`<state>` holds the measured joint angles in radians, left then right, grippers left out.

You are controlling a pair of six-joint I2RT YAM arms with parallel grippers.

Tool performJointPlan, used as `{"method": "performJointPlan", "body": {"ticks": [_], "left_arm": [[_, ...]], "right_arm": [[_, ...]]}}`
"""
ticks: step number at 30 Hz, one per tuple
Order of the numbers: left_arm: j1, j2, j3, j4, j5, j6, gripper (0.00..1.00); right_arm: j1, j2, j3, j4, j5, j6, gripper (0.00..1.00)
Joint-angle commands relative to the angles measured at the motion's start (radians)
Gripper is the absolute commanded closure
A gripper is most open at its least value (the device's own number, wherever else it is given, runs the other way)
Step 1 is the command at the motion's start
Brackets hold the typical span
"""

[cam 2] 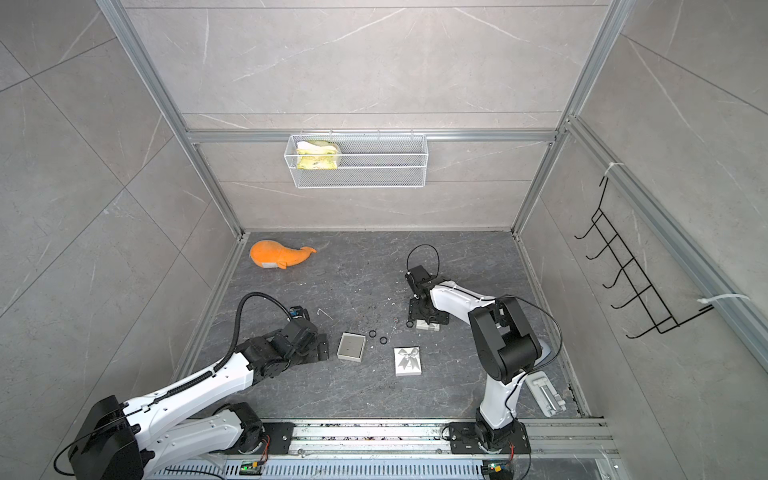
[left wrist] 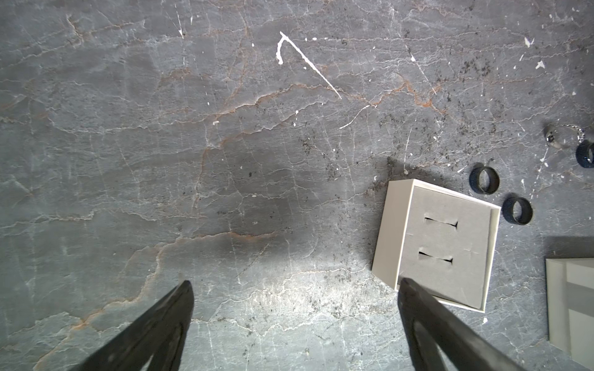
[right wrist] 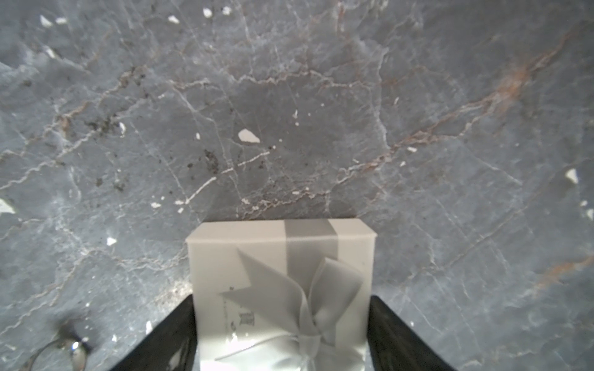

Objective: Take the rings out of the lift-off lid box
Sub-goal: Pick up the lid from the center of the board.

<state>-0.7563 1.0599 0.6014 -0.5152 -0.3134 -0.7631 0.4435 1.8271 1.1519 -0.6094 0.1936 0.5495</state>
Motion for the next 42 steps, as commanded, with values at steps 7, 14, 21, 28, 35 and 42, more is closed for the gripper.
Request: {"method": "performJointPlan", "body": {"ticks": [7, 14, 21, 28, 35, 42], "left_arm": [[0.008, 0.027, -0.054, 0.087, 0.038, -0.071, 0.00], [0.008, 0.093, -0.086, 0.213, 0.093, -0.153, 0.00], [0.006, 0.091, -0.118, 0.322, 0.123, -0.218, 0.00], [-0.006, 0.100, -0.177, 0.465, 0.147, -0.296, 0.00], [-0.018, 0.005, -0.290, 0.667, 0.114, -0.344, 0.00], [-0.020, -0.054, -0.367, 0.839, 0.071, -0.362, 0.00]], "right_arm": [[-0.003, -0.051, -0.012, -0.029, 0.005, 0.021, 0.23], [-0.003, -0.127, -0.012, -0.064, 0.001, 0.031, 0.25], [0.027, -0.207, -0.016, -0.093, -0.052, 0.051, 0.26], [0.157, -0.254, 0.015, -0.127, -0.054, 0.096, 0.26], [0.284, -0.268, 0.037, -0.144, -0.036, 0.150, 0.26], [0.374, -0.246, 0.059, -0.134, -0.021, 0.205, 0.27]]}}
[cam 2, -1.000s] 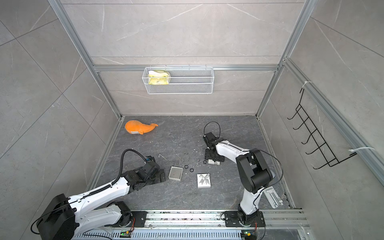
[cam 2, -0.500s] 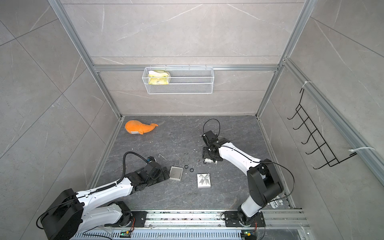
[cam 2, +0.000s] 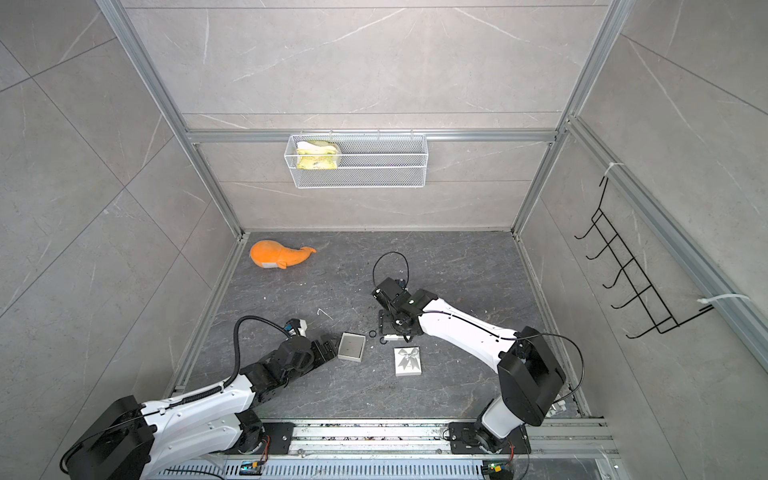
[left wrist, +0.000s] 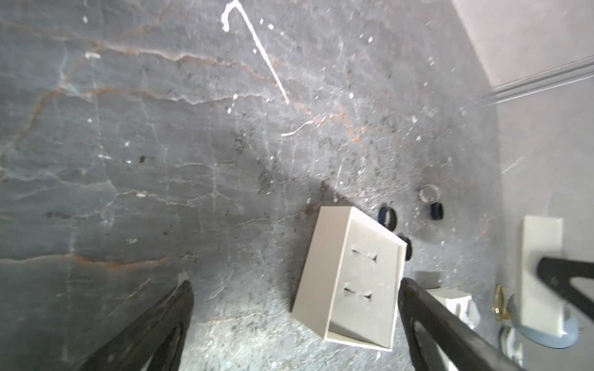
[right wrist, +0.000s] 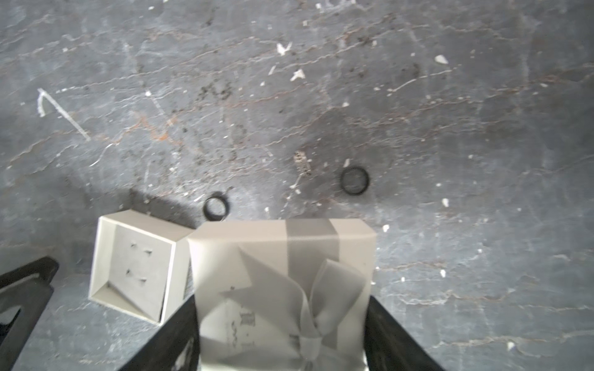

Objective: Take the rings out of the lift-off lid box
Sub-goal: Pick up the lid from the center of the board, then close the lid on the jewelry box.

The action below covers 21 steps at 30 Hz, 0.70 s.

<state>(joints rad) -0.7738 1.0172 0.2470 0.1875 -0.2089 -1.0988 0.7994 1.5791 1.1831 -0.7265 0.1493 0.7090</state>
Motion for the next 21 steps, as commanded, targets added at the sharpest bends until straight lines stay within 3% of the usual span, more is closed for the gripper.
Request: {"method": "performJointPlan", "body": {"ticks": [1, 10, 21], "left_arm": [[-0.002, -0.007, -0.023, 0.178, -0.029, -0.028, 0.00], [-0.022, 0.078, -0.027, 0.335, -0.005, -0.085, 0.00], [-0.128, 0.080, -0.071, 0.414, -0.148, -0.193, 0.00]], "right_arm": [[0.028, 0.003, 0.025, -0.007, 0.021, 0.052, 0.27], [0.067, 0.019, 0.042, -0.012, 0.039, 0.075, 0.27], [0.069, -0.006, 0.023, -0.004, 0.050, 0.090, 0.27]]}}
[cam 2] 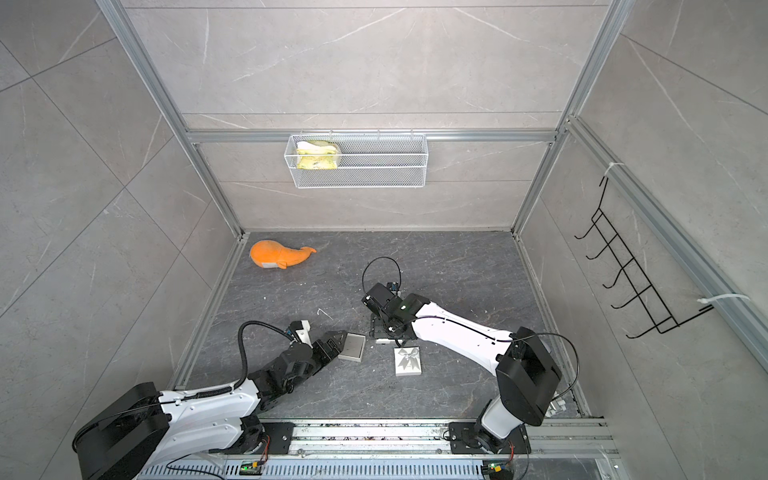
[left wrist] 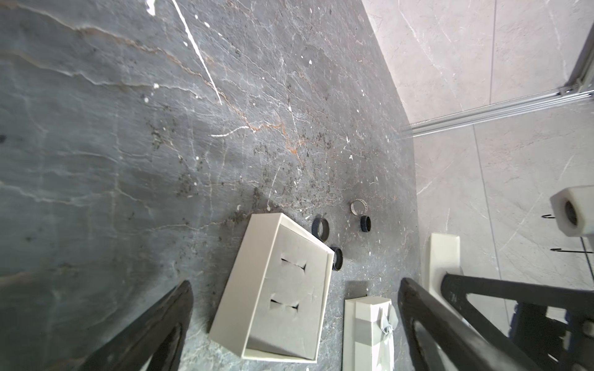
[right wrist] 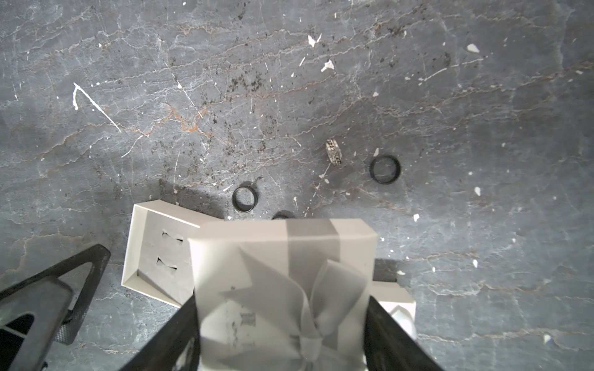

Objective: Take the rings out of the lift-off lid box
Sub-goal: Close the lid on the jewelry box.

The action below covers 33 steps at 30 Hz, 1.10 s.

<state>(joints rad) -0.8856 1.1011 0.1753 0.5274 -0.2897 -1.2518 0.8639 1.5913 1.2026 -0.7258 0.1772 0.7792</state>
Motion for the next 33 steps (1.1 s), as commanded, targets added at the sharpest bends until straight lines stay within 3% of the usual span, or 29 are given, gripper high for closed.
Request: {"method": "performJointPlan", "body": {"ticks": [1, 9, 26, 29, 33], "left_arm": [[-0.026, 0.005, 0.001, 0.084, -0.072, -0.049, 0.00], [-0.070, 0.127, 0.000, 0.223, -0.060, -0.086, 0.00], [-0.131, 0.207, 0.000, 0.332, -0.093, -0.089, 0.00], [-0.122, 0.122, -0.027, 0.289, -0.119, -0.050, 0.00], [-0.105, -0.200, 0.012, -0.135, -0.174, 0.046, 0.00]], "right_arm": [[0.004, -0.019, 0.003, -0.004, 0.025, 0.022, 0.27], [0.006, -0.034, -0.008, -0.008, 0.035, 0.020, 0.27], [0.008, -0.052, -0.018, -0.013, 0.032, 0.026, 0.28], [0.021, -0.035, -0.007, -0.015, 0.022, 0.015, 0.28], [0.051, 0.007, 0.024, -0.023, 0.015, -0.018, 0.27]]}}
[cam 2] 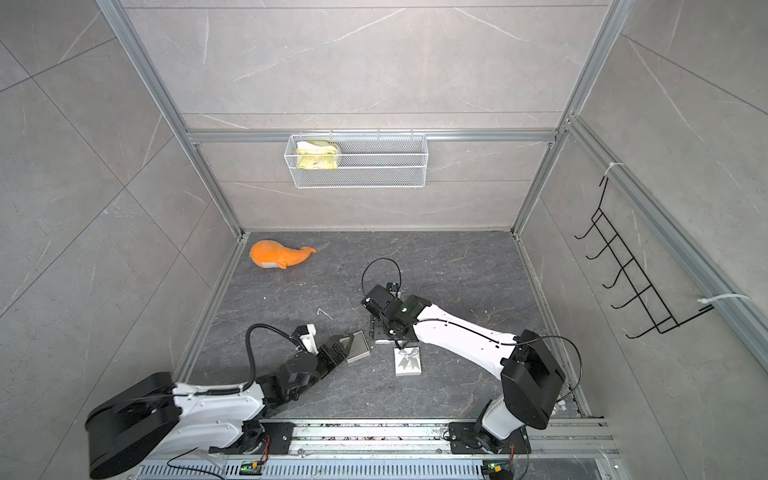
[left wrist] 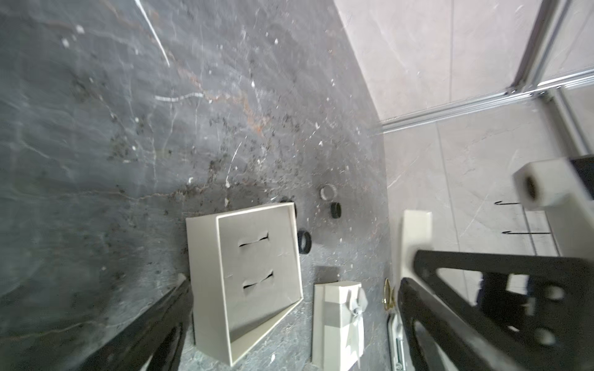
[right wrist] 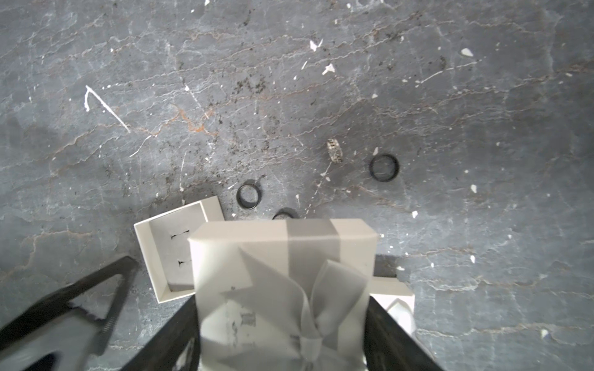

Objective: Take the rings out of the lift-off lid box
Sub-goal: Close the lid on the jewelry box.

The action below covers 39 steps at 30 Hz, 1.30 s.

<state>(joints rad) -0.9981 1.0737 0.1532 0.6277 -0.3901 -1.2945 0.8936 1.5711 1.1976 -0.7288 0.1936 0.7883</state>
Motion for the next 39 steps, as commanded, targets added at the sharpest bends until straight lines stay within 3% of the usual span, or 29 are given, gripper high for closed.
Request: {"method": "performJointPlan", "body": {"ticks": [1, 6, 13, 22, 39], "left_arm": [[0.008, -0.248, 0.049, -0.339, -0.116, 0.113, 0.00], [0.027, -0.538, 0.119, -0.756, -0.204, 0.181, 0.00], [0.061, -0.597, 0.178, -1.004, -0.220, 0.235, 0.00], [0.063, -0.545, 0.195, -1.069, -0.240, 0.282, 0.00], [0.065, -0.580, 0.155, -1.139, -0.285, 0.275, 0.00]], "right_arm": [[0.026, 0.033, 0.032, -0.015, -0.005, -0.035, 0.27], [0.042, 0.083, 0.067, 0.000, -0.038, -0.103, 0.28], [0.071, 0.197, 0.206, -0.068, -0.052, -0.192, 0.28], [0.096, 0.300, 0.313, -0.117, -0.088, -0.263, 0.28], [0.120, 0.421, 0.399, -0.162, -0.055, -0.202, 0.28]]}}
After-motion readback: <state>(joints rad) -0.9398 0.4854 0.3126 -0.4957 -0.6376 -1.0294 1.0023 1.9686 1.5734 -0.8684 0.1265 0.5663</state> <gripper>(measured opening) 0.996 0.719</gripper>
